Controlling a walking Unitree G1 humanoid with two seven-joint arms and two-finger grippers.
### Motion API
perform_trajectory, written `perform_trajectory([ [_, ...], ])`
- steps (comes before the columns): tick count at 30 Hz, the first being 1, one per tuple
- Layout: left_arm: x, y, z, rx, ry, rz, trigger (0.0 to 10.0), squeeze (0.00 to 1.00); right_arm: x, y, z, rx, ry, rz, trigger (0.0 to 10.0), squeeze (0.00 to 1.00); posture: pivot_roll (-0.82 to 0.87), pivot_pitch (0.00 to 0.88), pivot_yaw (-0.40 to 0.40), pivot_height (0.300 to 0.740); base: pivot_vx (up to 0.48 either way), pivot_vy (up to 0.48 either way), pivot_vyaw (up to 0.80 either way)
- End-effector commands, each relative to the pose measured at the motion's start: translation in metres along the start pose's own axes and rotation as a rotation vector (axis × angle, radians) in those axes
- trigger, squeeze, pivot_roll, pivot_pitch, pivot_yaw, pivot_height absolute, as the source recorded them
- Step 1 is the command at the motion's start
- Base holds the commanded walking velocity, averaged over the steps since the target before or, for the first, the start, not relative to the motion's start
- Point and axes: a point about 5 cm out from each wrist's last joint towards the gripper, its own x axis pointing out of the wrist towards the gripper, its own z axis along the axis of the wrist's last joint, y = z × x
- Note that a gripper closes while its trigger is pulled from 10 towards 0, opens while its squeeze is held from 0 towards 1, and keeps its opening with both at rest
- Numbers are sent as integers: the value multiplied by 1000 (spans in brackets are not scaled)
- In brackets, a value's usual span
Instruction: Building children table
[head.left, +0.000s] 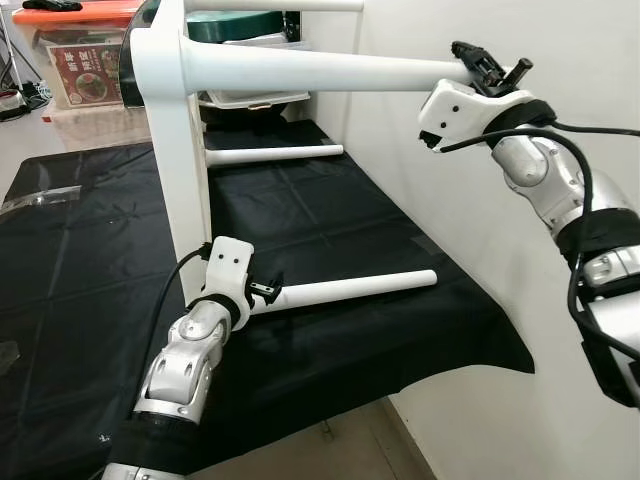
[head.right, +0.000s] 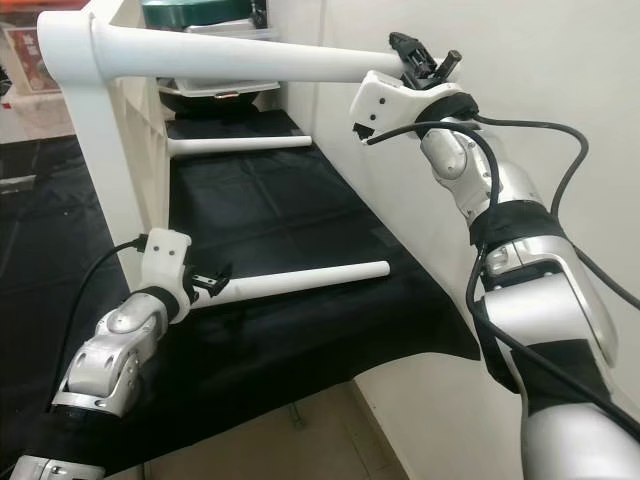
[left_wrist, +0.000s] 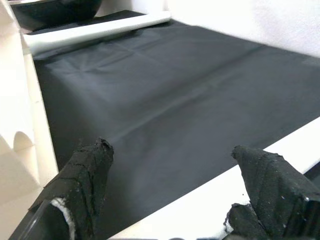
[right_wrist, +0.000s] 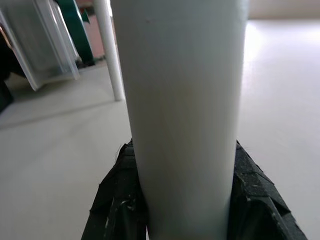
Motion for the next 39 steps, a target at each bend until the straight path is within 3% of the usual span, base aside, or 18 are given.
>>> perform_trajectory([
  [1, -6, 43, 16, 47, -31, 141, 10000, 0, -9, 11, -18, 107, 100, 28, 0, 0, 1, 0, -30, 740, 0, 0, 0],
  [2, -10, 61, 30, 94, -58, 170, 10000, 0, -9, 13, -21, 147, 129, 30, 0, 0, 1, 0, -30, 740, 0, 0, 0],
  [3, -15, 81, 47, 153, -83, 206, 10000, 0, -10, 19, -25, 283, 197, 40, 0, 0, 23, 0, -36, 740, 0, 0, 0],
  [4, -15, 81, 47, 153, -83, 206, 10000, 0, -10, 19, -25, 283, 197, 40, 0, 0, 23, 0, -36, 740, 0, 0, 0],
  [6, -25, 113, 81, 270, -132, 257, 10000, 0, -13, 39, -31, 551, 312, 57, 0, 0, 44, 0, -40, 740, 0, 0, 0],
  [7, -25, 113, 81, 270, -132, 257, 10000, 0, -13, 39, -31, 551, 312, 57, 0, 0, 44, 0, -40, 740, 0, 0, 0],
  [9, -33, 130, 111, 372, -176, 281, 10000, 0, -19, 62, -33, 784, 412, 71, 0, 0, 44, 0, -40, 740, 0, 0, 0],
  [12, -36, 134, 120, 398, -187, 285, 10000, 0, -21, 69, -33, 840, 438, 75, 0, 0, 44, 0, -40, 740, 0, 0, 0],
  [16, -51, 177, 184, 620, -232, 356, 10000, 0, -38, 132, -8, 1026, 504, 178, 0, 0, 97, 0, -32, 740, 0, 0, 0],
  [18, -54, 183, 192, 638, -230, 362, 10000, 0, -43, 144, -3, 1064, 518, 203, 0, 0, 97, 0, -32, 740, 0, 0, 0],
  [19, -54, 183, 192, 638, -230, 362, 10000, 0, -43, 144, -3, 1064, 518, 203, 0, 0, 97, 0, -32, 740, 0, 0, 0],
  [21, -57, 183, 202, 671, -236, 338, 10000, 0, -56, 172, 18, 1143, 539, 275, 0, 0, 106, 0, -23, 740, 0, 0, 0],
  [25, -57, 182, 205, 680, -234, 321, 10000, 0, -63, 183, 28, 1184, 552, 317, 0, 0, 106, 0, -23, 740, 0, 0, 0],
  [27, -52, 173, 204, 684, -238, 269, 10000, 0, -82, 206, 53, 1223, 552, 419, 0, 0, 102, 0, -15, 740, 0, 0, 0],
  [31, -50, 166, 201, 679, -246, 237, 10000, 0, -87, 211, 63, 1240, 544, 457, 0, 0, 99, 0, -14, 740, 0, 0, 0],
  [37, -51, 128, 180, 632, -308, 68, 10000, 0, -91, 211, 80, 1248, 487, 512, 0, 0, 69, 0, -14, 740, 0, 0, 0],
  [38, -57, 107, 164, 566, -350, 29, 10000, 0, -88, 202, 81, 1236, 425, 469, 10000, 373, 61, 0, -17, 740, 0, 0, 0],
  [39, -57, 107, 164, 566, -350, 29, 10000, 0, -88, 202, 81, 1236, 425, 469, 10000, 373, 61, 0, -17, 740, 0, 0, 0],
])
